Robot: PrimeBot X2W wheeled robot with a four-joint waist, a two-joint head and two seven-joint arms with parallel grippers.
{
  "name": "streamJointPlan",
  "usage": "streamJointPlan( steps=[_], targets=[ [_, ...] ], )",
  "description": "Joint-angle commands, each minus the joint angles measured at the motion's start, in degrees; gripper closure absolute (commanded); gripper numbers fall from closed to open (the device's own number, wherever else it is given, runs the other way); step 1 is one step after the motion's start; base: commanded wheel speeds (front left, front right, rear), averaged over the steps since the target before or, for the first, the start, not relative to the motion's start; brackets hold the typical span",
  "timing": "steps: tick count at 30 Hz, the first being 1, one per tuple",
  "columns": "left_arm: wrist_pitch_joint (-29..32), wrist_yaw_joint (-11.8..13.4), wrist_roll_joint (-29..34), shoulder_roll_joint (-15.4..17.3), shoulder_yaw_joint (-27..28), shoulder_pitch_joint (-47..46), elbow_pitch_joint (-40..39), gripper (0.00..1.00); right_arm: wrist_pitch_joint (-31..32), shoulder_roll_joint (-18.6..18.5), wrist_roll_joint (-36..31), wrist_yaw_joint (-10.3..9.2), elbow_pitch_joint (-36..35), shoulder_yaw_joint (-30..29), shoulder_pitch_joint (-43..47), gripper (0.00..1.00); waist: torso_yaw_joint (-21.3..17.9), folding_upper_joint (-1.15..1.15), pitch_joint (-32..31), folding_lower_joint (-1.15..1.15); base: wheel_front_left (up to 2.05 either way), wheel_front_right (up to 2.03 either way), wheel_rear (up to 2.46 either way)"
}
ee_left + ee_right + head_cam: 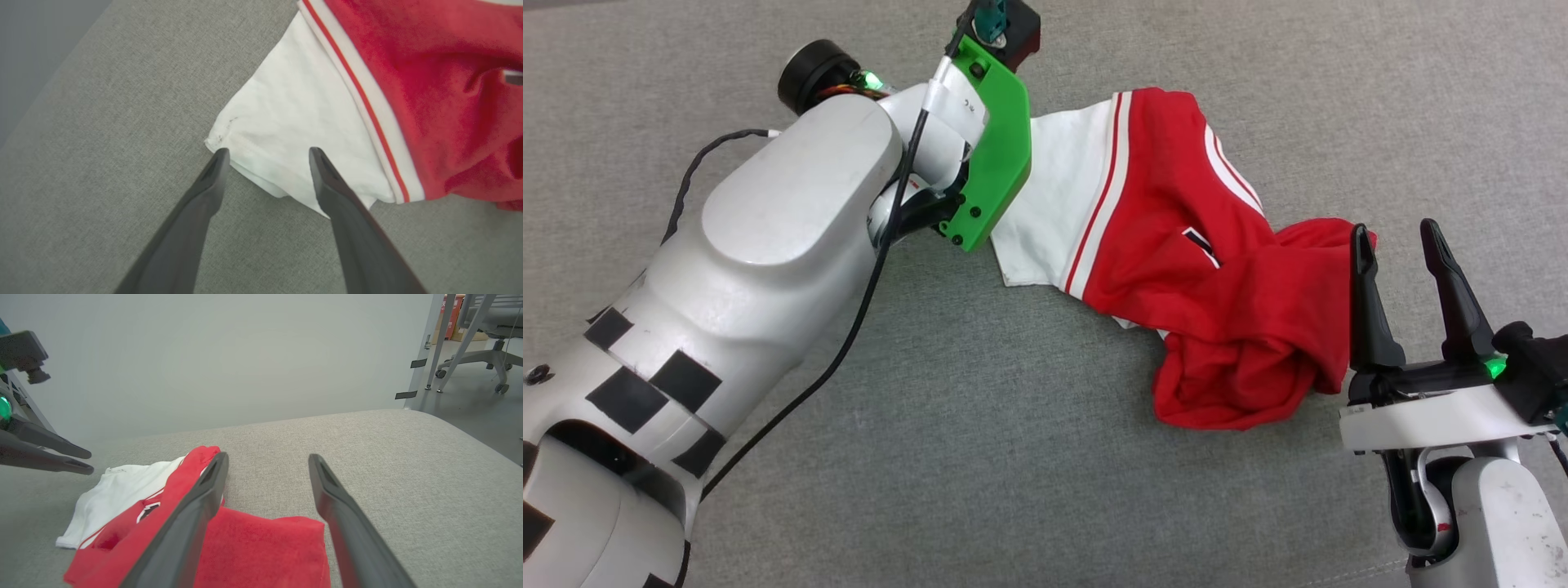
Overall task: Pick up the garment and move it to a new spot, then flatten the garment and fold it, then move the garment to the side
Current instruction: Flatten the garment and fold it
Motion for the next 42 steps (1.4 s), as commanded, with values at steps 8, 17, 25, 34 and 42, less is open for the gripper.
streamJointPlan(
  steps=[8, 17, 25, 34, 42],
  targets=[
    [3.0, -0.15, -5.92, 2.72, -10.57, -1.65, 2.44, 0.0, -0.27, -0.1, 1.06, -0.03, -0.21, 0.55, -2.24, 0.0, -3.15, 0.0, 3.8, -0.01, 0.0, 0.0, 0.0],
    [7.16, -0.15, -4.05, 4.52, -14.63, 0.64, 0.09, 1.0, -0.27, -0.1, 0.95, -0.03, -0.09, 0.62, -3.15, 0.0, -3.03, 0.0, 4.77, -0.01, 0.0, 0.0, 0.0],
    [-2.56, -0.15, -1.61, 4.03, -14.69, -0.83, -1.62, 1.0, -0.27, -0.1, -0.05, -0.03, 0.35, 0.54, -2.63, 0.0, -1.35, 0.0, 1.97, -0.01, 0.0, 0.0, 0.0],
    [-22.44, -0.15, -3.52, 8.41, -13.5, -0.01, -7.22, 1.0, -0.27, -0.1, -1.86, -0.03, 0.52, -1.55, 1.15, 0.0, 3.91, 0.0, -4.96, -0.01, 0.0, 0.0, 0.0],
    [-29.55, 5.03, -6.06, 17.92, -9.85, 7.72, -13.95, 1.0, -0.27, -0.1, -2.47, -0.03, 0.41, -2.09, 3.06, 0.0, 7.58, 0.0, -8.05, -0.01, 0.0, 0.0, 0.0]
  ],
)
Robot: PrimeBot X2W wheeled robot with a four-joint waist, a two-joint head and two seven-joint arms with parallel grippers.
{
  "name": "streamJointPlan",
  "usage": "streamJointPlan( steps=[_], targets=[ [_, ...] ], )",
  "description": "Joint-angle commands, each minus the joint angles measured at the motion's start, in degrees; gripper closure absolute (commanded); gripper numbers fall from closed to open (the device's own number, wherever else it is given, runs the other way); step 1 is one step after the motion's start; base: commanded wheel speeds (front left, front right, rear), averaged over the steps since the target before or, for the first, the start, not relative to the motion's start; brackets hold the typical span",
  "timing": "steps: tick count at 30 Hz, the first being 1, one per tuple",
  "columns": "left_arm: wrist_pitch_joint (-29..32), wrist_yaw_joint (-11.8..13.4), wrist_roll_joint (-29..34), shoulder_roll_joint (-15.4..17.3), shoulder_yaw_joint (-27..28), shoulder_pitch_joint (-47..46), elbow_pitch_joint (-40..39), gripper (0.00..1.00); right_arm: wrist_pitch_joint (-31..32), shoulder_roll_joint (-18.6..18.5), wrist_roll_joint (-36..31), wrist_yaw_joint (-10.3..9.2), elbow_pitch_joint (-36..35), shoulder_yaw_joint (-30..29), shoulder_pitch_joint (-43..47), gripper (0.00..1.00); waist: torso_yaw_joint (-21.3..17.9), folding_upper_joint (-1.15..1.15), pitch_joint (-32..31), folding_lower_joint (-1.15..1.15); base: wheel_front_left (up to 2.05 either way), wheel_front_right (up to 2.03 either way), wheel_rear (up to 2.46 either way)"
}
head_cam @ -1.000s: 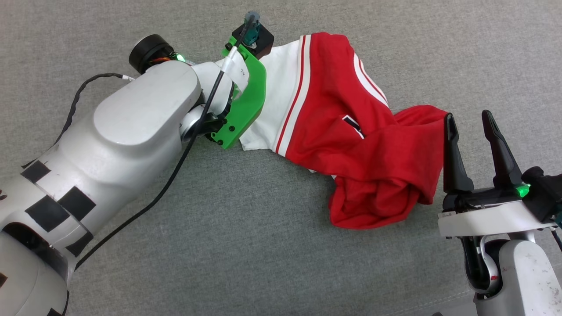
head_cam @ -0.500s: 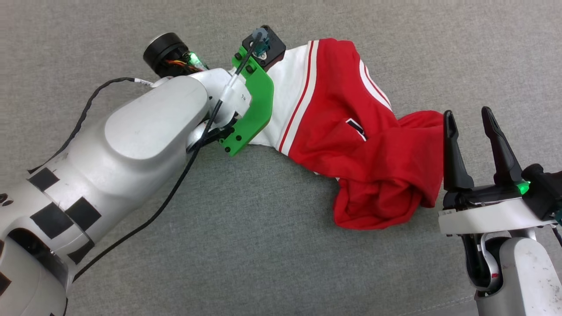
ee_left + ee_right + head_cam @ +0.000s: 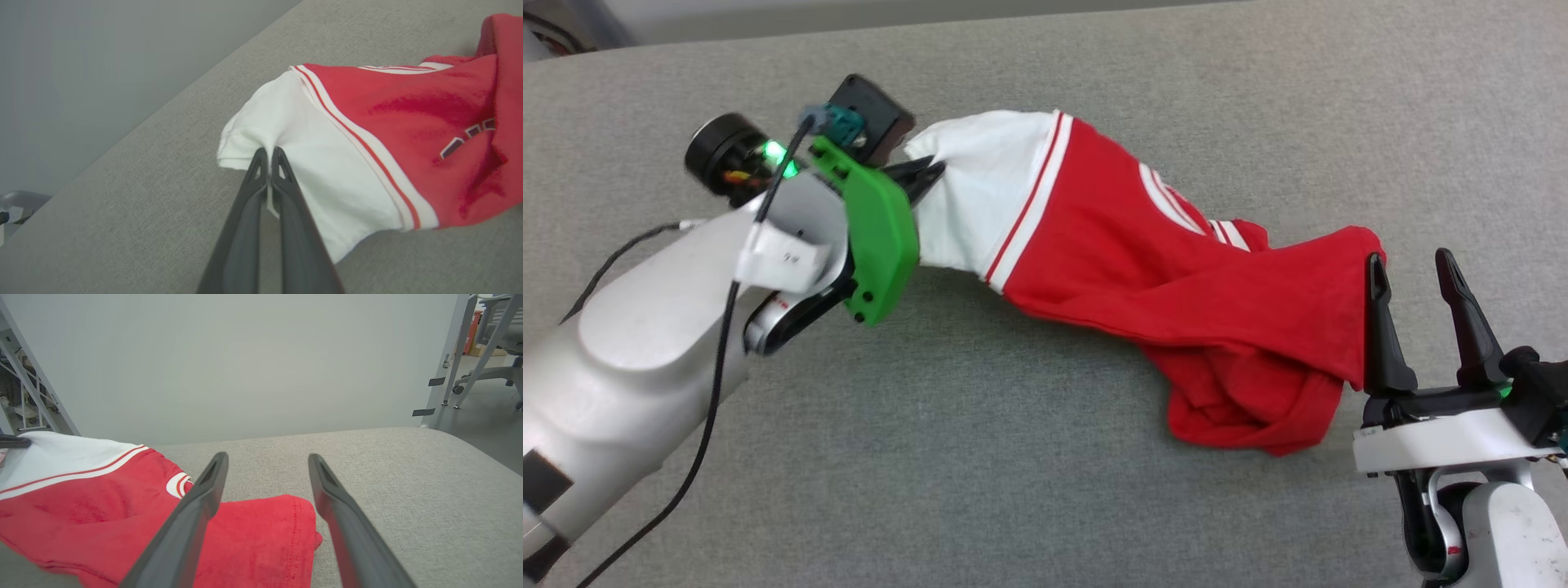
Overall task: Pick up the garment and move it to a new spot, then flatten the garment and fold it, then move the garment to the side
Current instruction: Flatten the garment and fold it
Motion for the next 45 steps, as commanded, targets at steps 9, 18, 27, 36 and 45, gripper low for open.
streamJointPlan(
  steps=[9, 18, 27, 36, 45],
  targets=[
    [-5.54, 8.11, -6.61, 10.73, 2.8, 14.41, -5.56, 1.0, -0.27, -0.1, -0.98, -0.03, -0.15, -0.31, 1.81, 0.0, 4.54, 0.0, -3.01, 0.0, 0.0, 0.0, 0.0],
    [-9.09, 12.12, -13.4, 14.51, 4.04, 24.97, -3.21, 1.0, -0.27, -0.1, -1.66, -0.03, 0.01, -0.25, 2.25, 0.0, 5.07, 0.0, -3.14, 0.0, 0.0, 0.0, 0.0],
    [-11.5, 11.57, -15.8, 11.1, 3.56, 29.18, 4.44, 0.62, -0.27, -0.1, -2.34, -0.03, 1.04, -0.47, 2.89, 0.0, 5.0, 0.0, -4.19, 0.0, 0.0, 0.0, 0.0],
    [-24.41, 15.62, -11.44, 4.84, 5.53, 30.2, 8.44, 0.0, -0.27, -0.1, -3.76, -0.03, 1.04, -2.05, 4.44, 0.0, 6.57, 0.0, -9.36, 0.0, 0.0, 0.0, 0.0],
    [-26.6, 24.83, 3.75, 0.76, 21.72, 38.05, -2.66, 0.0, -0.27, -3.25, -5.54, -0.03, -1.13, -2.46, -0.53, 0.0, 8.12, 0.0, -11.44, 0.0, 0.0, 0.0, 0.0]
  ],
)
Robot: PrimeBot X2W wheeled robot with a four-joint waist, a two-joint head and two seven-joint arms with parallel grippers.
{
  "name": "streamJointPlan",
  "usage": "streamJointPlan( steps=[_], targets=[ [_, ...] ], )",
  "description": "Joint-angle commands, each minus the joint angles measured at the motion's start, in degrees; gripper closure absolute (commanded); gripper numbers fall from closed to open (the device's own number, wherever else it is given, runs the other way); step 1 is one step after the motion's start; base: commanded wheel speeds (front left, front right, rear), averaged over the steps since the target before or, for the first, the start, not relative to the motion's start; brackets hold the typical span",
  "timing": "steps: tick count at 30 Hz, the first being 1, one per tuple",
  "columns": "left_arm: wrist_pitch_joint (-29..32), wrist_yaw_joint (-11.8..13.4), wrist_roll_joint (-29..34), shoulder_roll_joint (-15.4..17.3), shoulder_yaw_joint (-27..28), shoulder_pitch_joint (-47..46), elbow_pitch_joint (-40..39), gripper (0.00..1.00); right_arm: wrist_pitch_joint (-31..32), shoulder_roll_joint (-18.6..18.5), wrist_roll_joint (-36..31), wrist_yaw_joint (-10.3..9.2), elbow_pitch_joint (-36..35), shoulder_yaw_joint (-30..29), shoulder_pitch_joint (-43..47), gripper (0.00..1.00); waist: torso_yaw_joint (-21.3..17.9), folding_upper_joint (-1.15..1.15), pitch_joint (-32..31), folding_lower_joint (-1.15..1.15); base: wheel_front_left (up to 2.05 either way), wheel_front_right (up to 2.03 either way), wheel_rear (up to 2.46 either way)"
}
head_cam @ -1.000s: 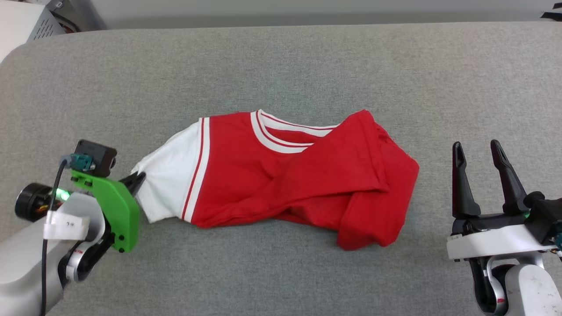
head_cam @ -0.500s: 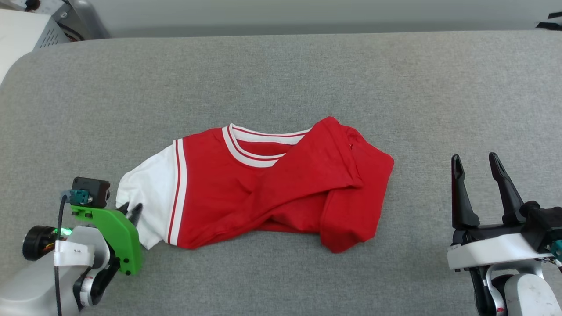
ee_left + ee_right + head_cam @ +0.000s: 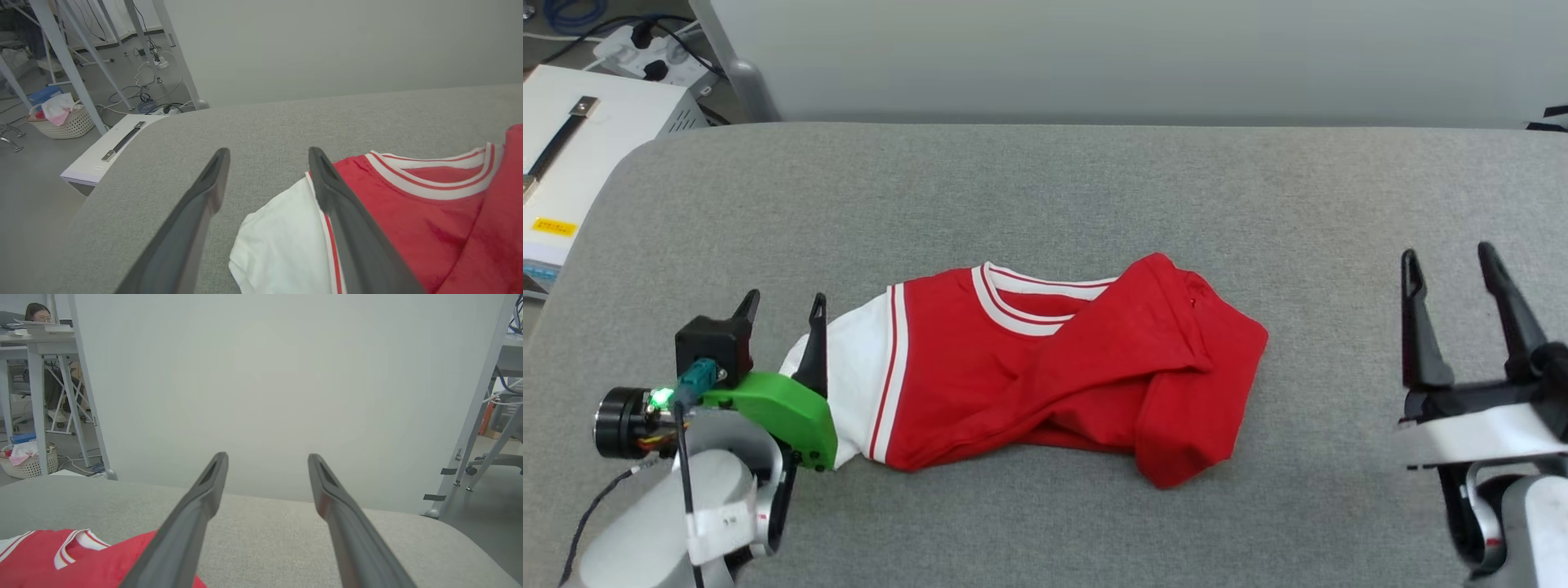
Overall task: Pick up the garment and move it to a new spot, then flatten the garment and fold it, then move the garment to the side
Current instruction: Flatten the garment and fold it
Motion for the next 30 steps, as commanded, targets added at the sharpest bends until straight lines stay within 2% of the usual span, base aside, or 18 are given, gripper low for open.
streamJointPlan(
  steps=[1, 6, 11, 13, 17, 25, 30],
  targets=[
    [-0.3, 1.11, 2.89, -1.25, 2.41, 3.3, -1.84, 0.0, -0.27, -1.17, 0.39, -0.03, -0.36, 0.35, -2.1, 0.0, 0.54, 0.0, -0.33, 0.0, 0.0, 0.0, 0.0],
    [-0.31, 3.3, 14.0, -6.15, 13.74, 12.82, -9.66, 0.0, -0.27, -7.48, 2.99, -0.03, 0.61, 4.12, -8.14, 0.0, 1.64, 0.0, -0.06, 0.0, 0.0, 0.0, 0.0],
    [-0.32, 2.13, 21.69, -11.08, 20.99, 18.62, -13.22, 0.0, 0.7, -14.57, 7.81, -0.03, 4.81, 11.36, -14.34, 0.0, 3.0, 0.0, 0.6, 0.0, 0.0, 0.0, 0.0],
    [-0.32, 1.17, 24.02, -13.1, 23.43, 20.21, -13.97, 0.0, 4.63, -17.77, 11.3, -0.03, 6.74, 15.59, -17.29, 0.0, 3.54, 0.0, 1.0, 0.0, 0.0, 0.0, 0.0],
    [-0.32, -1.57, 27.94, -16.94, 27.35, 22.29, -14.49, 0.0, 18.16, -24.53, 20.55, -0.03, 9.04, 25.42, -22.81, 0.0, 4.76, 0.0, 2.36, 0.0, 0.0, 0.0, 0.0],
    [-0.32, -6.63, 33.53, -23.22, 32.31, 22.16, -14.04, 0.0, 41.56, -36.15, 36.23, -0.03, 7.99, 42.06, -30.33, 0.0, 7.34, 0.0, 6.38, 0.0, 0.0, 0.0, 0.0],
    [-0.32, -9.36, 36.32, -26.54, 34.65, 21.18, -14.14, 0.0, 49.92, -38.59, 40.83, -0.03, 8.81, 48.09, -33.76, 0.0, 8.66, 0.0, 9.09, 0.0, 0.0, 0.0, 0.0]
  ],
)
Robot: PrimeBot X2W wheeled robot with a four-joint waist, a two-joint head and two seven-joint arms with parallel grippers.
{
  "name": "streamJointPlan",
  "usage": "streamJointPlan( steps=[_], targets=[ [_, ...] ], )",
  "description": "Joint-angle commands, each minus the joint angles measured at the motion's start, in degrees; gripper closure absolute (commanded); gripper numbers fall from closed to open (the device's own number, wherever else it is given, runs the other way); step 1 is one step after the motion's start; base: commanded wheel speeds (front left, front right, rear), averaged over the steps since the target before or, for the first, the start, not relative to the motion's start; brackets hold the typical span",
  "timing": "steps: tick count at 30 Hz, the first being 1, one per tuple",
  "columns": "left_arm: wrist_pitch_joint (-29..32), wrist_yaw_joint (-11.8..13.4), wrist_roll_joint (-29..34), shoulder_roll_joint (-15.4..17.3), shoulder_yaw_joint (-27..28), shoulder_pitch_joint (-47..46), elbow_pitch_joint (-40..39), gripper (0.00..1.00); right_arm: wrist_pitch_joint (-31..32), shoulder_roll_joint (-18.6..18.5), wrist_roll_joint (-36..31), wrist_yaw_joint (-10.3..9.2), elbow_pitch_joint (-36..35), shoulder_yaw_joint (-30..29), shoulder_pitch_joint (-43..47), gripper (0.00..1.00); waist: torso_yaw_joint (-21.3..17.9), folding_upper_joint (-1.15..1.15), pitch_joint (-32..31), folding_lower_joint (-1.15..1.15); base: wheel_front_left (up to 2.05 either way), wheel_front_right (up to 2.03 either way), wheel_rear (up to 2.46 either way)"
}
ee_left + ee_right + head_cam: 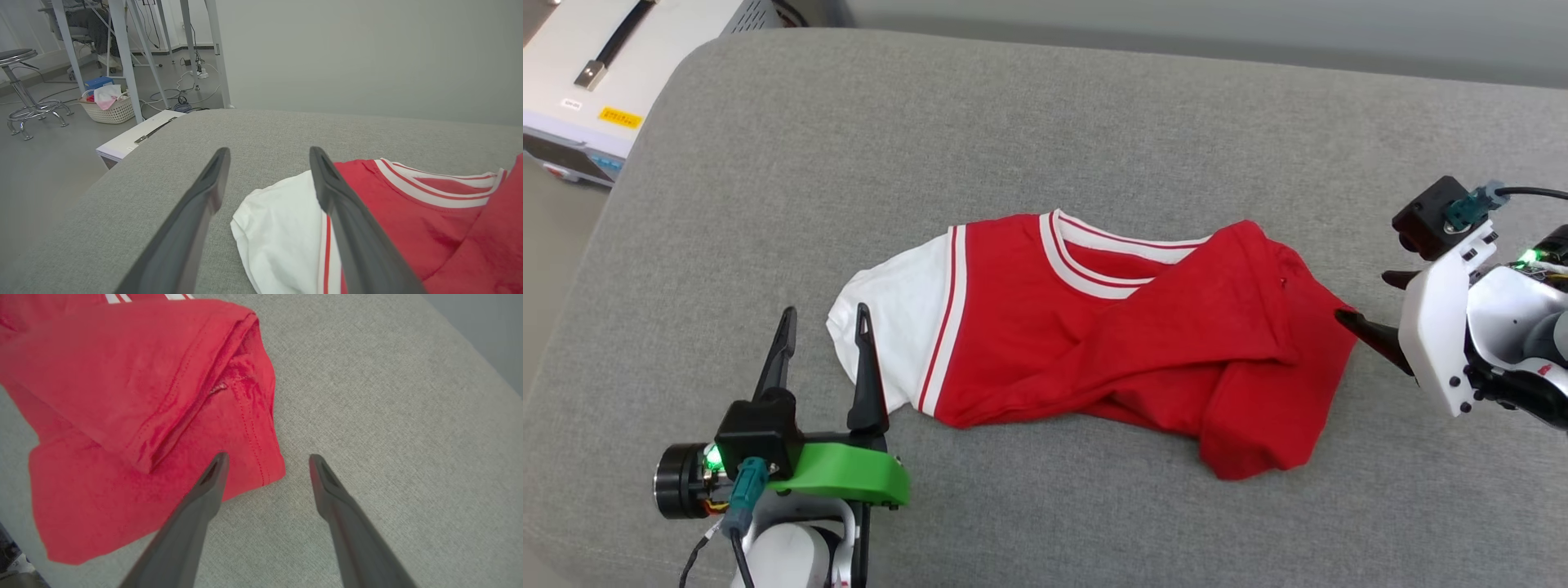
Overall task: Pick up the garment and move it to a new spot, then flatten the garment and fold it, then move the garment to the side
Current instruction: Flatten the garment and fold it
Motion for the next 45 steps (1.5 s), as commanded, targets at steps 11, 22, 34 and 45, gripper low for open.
streamJointPlan(
  steps=[11, 22, 34, 45],
  targets=[
    [-0.32, -5.94, 5.05, -6.39, 3.64, -3.38, 0.41, 0.0, 0.78, 2.34, 3.12, -0.03, 11.92, 9.23, -3.24, 0.0, 4.48, 0.0, 6.95, 0.0, 0.0, 0.0, 0.0],
    [-0.32, -8.8, 7.4, -8.26, 7.45, -3.8, 1.54, 0.0, -4.45, 3.19, 4.84, -0.03, 15.99, 16.93, -5.7, 1.0, 3.28, 0.0, 6.56, 0.0, 0.0, 0.0, 0.0],
    [-0.33, -11.08, 9.33, -8.76, 10.13, -1.69, 3.51, 0.0, -22.96, 2.56, 3.44, -0.03, 17.93, 11.93, -15.39, 1.0, 0.14, 0.0, -0.2, 0.0, 0.0, 0.0, 0.0],
    [-0.33, -11.98, 9.92, -9.0, 11.31, 2.68, 4.87, 0.0, -30.74, -2.25, -1.05, -0.03, 4.5, 5.12, -7.36, 1.0, -3.9, 0.0, -6.19, 0.0, 0.0, 0.0, 0.0]
  ],
)
